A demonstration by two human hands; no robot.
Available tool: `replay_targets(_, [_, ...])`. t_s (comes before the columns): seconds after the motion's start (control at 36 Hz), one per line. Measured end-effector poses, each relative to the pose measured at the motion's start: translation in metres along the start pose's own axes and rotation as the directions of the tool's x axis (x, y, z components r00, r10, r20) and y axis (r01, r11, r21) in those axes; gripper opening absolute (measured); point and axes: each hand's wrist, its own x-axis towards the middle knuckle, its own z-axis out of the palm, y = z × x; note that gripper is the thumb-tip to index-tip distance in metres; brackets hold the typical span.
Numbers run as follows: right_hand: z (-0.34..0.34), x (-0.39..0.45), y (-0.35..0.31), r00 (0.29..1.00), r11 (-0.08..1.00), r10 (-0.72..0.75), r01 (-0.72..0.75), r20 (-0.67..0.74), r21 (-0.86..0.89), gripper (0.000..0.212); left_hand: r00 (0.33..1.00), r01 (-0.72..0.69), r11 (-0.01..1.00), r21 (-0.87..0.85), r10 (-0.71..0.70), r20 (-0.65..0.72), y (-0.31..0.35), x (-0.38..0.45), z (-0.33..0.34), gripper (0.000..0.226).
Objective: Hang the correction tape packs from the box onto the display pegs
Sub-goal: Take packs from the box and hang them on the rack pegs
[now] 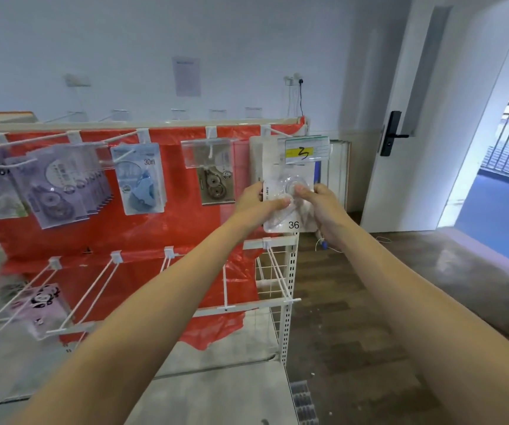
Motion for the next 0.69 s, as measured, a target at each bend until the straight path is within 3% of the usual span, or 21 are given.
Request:
replay_targets(0.06, [-0.004,0.000,0.004,1.000,1.000,0.014,-0.013,0.028,-0.027,0.056,0.999,0.019,1.000,0.002,-0.019,0.040,-0.003,-0.002,0.002,0.024])
replay_targets(0.11, [-0.010,-0.001,0.009,0.999,0.999,0.011,-0.008,0.052,-0.044,0.026,0.997,0.028,0.999,0.018,-0.029,0.068,-0.004,-0.005,0.005,0.026])
replay_targets(0.17, [-0.016,-0.001,0.013,0.999,0.998,0.016,-0.013,0.045,-0.055,0.012,0.996,0.033,0.999,0.020,-0.035,0.080,-0.006,-0.008,0.009,0.023])
replay_targets(0.39, [-0.020,-0.012,0.031,0.997,0.994,-0.072,0.069,-0.031,-0.089,0.020,0.992,-0.005,1.000,-0.019,0.008,0.127,-0.017,-0.017,0.016,0.020])
replay_targets(0.47, [-0.016,-0.009,0.052,0.994,0.989,-0.106,0.101,-0.038,-0.111,0.036,0.991,-0.050,0.998,-0.029,0.053,0.125,-0.032,-0.022,0.017,0.022])
replay_targets(0.61, [-0.002,-0.022,0.068,0.986,0.984,-0.165,0.162,-0.032,-0.077,0.094,0.989,-0.141,0.988,-0.062,0.144,0.039,-0.053,-0.023,0.015,0.033])
replay_targets(0.69, [0.005,-0.023,0.073,0.978,0.979,-0.199,0.196,-0.068,-0.050,0.088,0.978,-0.206,0.971,-0.119,0.206,-0.013,-0.057,-0.023,0.013,0.035])
